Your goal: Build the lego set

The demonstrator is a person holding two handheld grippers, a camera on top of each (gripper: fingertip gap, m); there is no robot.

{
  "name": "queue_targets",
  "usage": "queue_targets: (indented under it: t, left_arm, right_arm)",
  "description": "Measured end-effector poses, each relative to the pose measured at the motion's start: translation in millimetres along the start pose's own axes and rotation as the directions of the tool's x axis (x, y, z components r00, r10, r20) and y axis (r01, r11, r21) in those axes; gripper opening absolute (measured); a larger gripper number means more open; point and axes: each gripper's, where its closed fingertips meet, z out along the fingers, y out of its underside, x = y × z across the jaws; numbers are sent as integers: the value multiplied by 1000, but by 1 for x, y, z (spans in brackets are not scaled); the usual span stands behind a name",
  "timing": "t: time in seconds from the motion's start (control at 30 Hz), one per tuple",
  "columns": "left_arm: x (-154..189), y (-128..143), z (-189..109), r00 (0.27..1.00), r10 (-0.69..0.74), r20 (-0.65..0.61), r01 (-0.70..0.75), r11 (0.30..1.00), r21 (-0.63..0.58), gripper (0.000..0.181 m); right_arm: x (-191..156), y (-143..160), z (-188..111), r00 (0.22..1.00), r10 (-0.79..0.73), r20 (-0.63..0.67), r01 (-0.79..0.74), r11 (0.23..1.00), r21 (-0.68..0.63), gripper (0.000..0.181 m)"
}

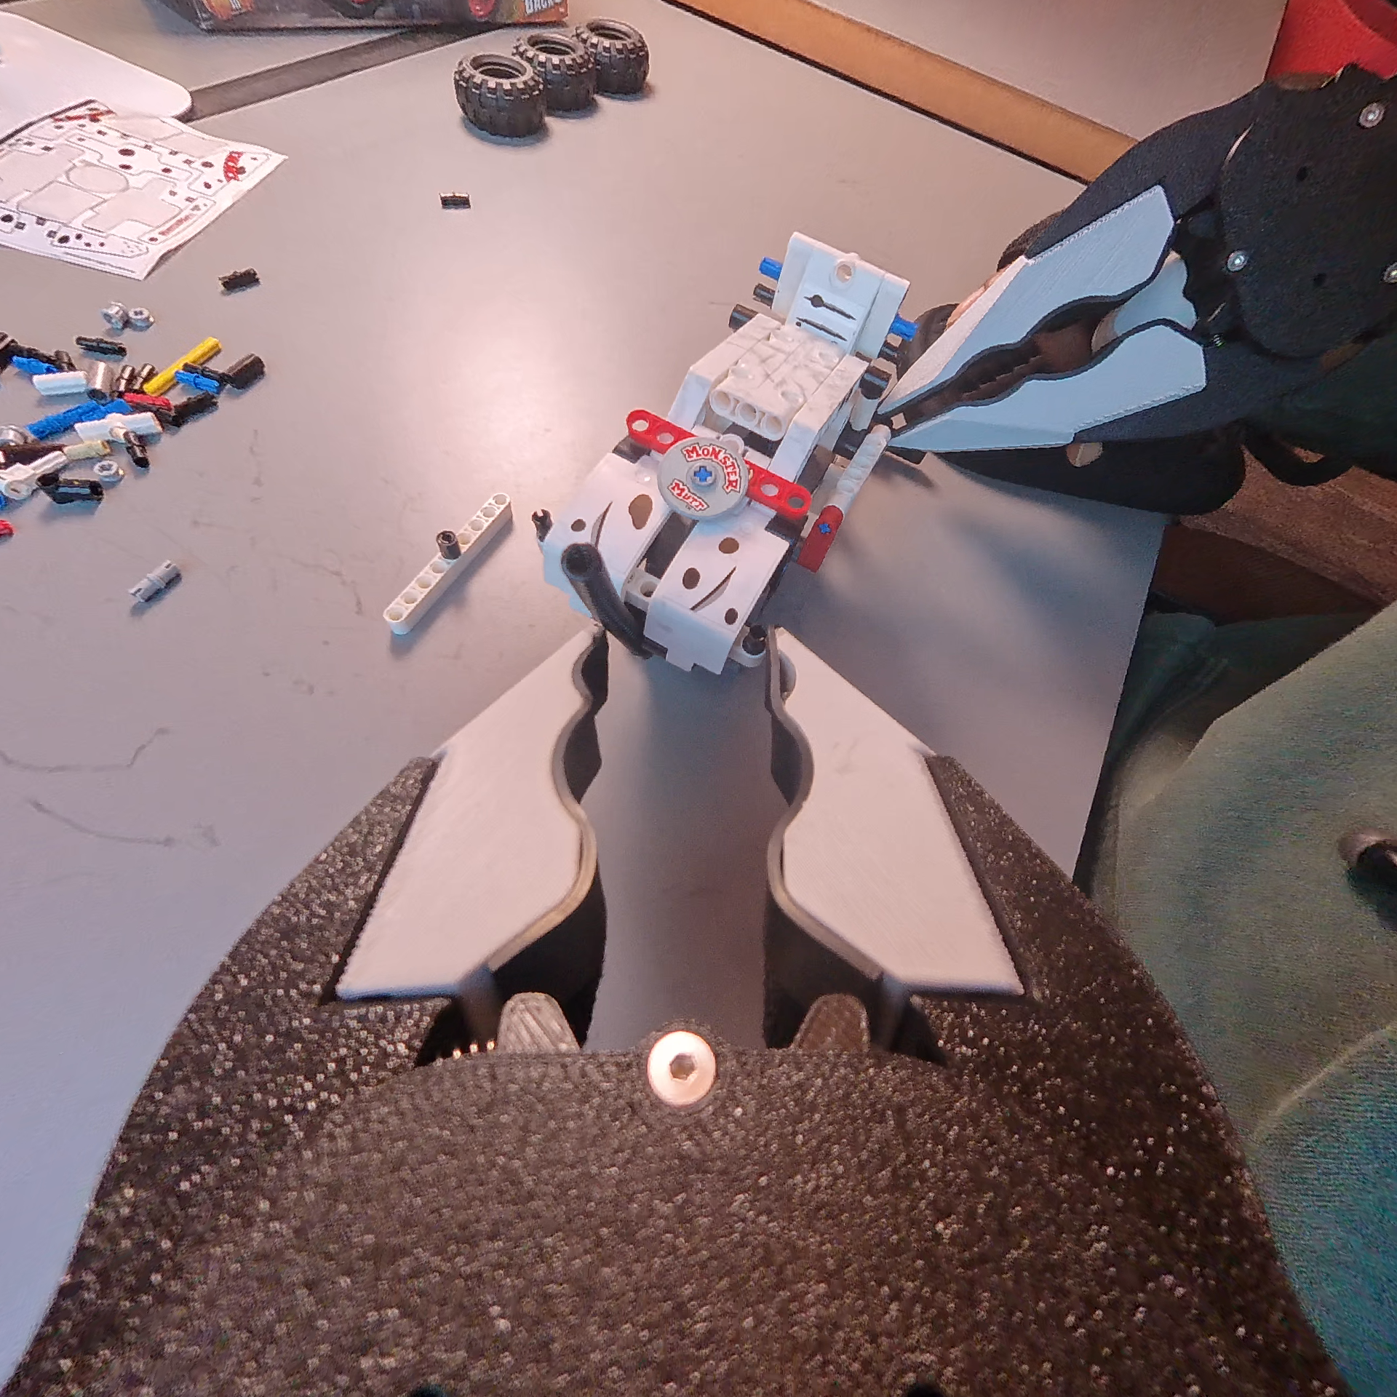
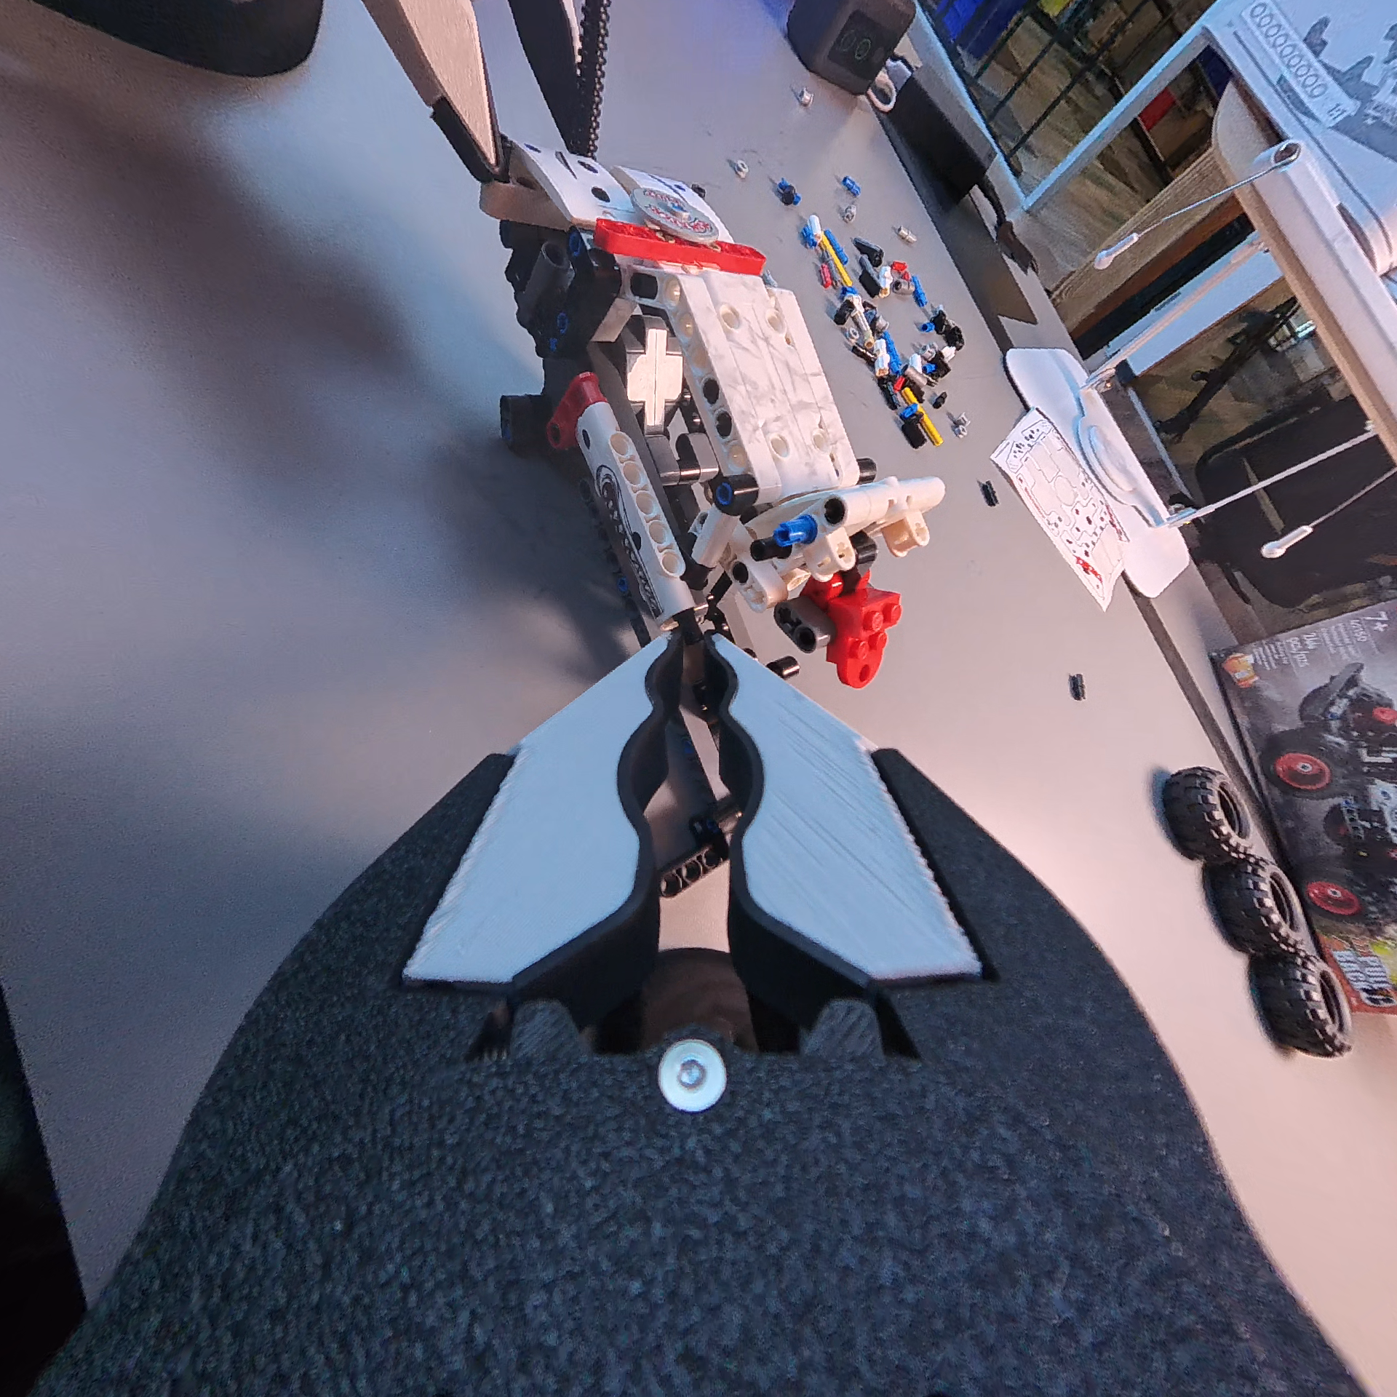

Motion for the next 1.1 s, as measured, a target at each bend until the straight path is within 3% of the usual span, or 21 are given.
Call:
queue_targets:
  t: [0.87, 1.0, 1.1]
  left_arm:
    - [-1, 0, 1, 1000, -26, -19, 25, 1000, -4, 41]
    - [-1, 0, 1, 1000, -19, -15, 19, 1000, -14, 41]
    - [-4, -1, 1, 1000, -7, -19, 7, 999, -35, 41]
  right_arm:
    - [0, 1, 0, 999, 22, 24, -22, 1000, 9, 6]
    - [1, -12, -17, 985, 92, 147, -107, 990, 95, 20]
    - [33, -23, -33, 964, 166, 210, -201, 966, 160, 21]
